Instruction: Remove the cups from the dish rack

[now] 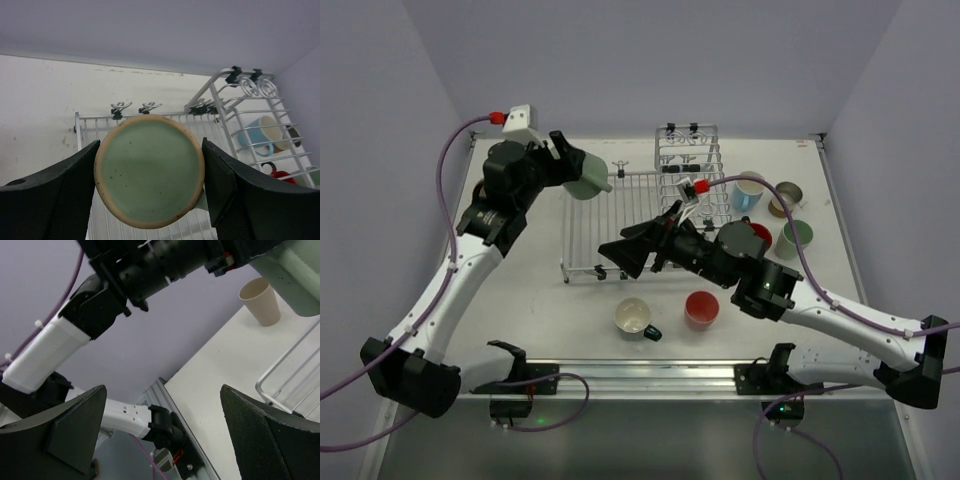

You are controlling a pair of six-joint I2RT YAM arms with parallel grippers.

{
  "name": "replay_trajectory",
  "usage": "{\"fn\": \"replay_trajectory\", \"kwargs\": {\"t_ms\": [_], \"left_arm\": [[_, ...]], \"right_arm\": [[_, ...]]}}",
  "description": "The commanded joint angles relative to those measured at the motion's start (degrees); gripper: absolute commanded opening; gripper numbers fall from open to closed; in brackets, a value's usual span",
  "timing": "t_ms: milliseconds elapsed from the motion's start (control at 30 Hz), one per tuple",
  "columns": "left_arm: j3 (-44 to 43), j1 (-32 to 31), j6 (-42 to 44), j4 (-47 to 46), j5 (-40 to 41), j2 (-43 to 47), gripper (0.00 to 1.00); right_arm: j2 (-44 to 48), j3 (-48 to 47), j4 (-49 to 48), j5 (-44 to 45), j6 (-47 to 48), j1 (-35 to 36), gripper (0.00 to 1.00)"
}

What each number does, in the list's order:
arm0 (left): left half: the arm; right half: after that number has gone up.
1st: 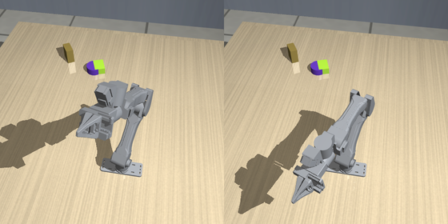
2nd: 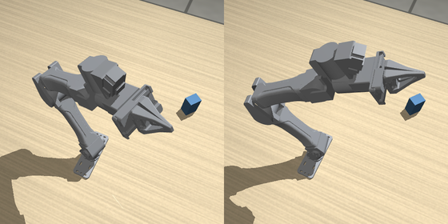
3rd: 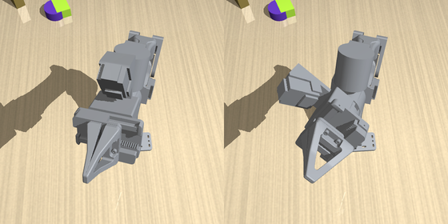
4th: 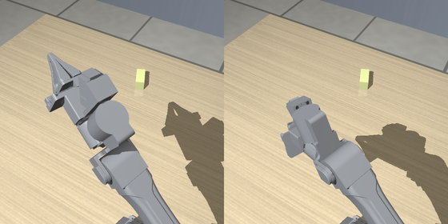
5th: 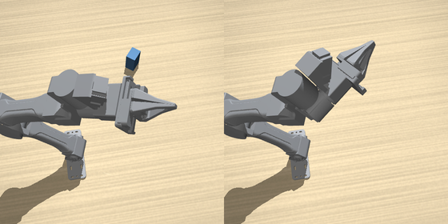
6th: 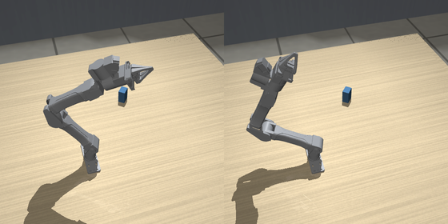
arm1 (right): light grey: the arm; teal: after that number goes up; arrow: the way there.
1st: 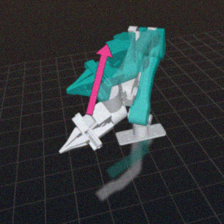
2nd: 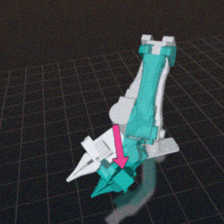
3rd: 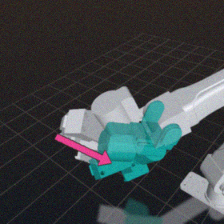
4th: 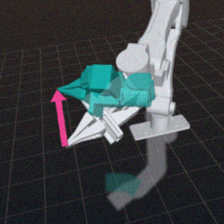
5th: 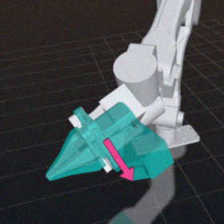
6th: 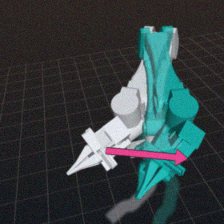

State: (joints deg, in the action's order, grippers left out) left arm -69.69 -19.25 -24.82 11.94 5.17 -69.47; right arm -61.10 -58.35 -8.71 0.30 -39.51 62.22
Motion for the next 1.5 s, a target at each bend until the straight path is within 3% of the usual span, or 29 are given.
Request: {"fn": "replay_trajectory", "kwargs": {"t_ms": [0, 167, 367, 800, 1233, 1367, 1400, 1467], "left_arm": [[-0.53, 0.35, -3.92, -7.55, -4.20, 6.97, 0.06], [-1.06, 0.35, -6.38, -7.73, -8.50, 12.07, 0.02], [-0.71, 0.35, -9.37, -9.31, -12.81, 16.29, 0.00], [1.31, 0.35, -16.58, -15.90, -22.30, 20.43, 0.00], [4.56, 0.35, -22.72, -18.45, -28.19, 24.82, 0.00], [7.11, 0.35, -25.10, -20.91, -30.04, 25.96, 0.00], [7.55, 0.35, -25.45, -21.08, -30.04, 26.66, 0.00], [8.69, 0.35, -25.54, -21.87, -30.13, 27.28, 0.00]], "right_arm": [[-1.47, -3.26, -4.47, 3.39, -3.29, -0.60, 0.97], [-2.09, -4.84, -6.93, 6.56, -6.36, -3.75, 0.94], [-4.55, -7.22, -7.11, 2.87, -11.81, -8.94, 0.99], [-11.49, -11.17, -11.77, -6.19, -17.97, -11.59, 0.99], [-15.18, -10.82, -30.04, -18.83, -18.41, -13.26, 0.89], [-15.89, -10.47, -34.17, -19.72, -20.17, -13.35, 0.76], [-15.98, -10.12, -34.79, -19.81, -20.87, -13.35, 0.60], [-15.98, -9.60, -36.63, -20.07, -22.19, -13.35, 0.39]]}}
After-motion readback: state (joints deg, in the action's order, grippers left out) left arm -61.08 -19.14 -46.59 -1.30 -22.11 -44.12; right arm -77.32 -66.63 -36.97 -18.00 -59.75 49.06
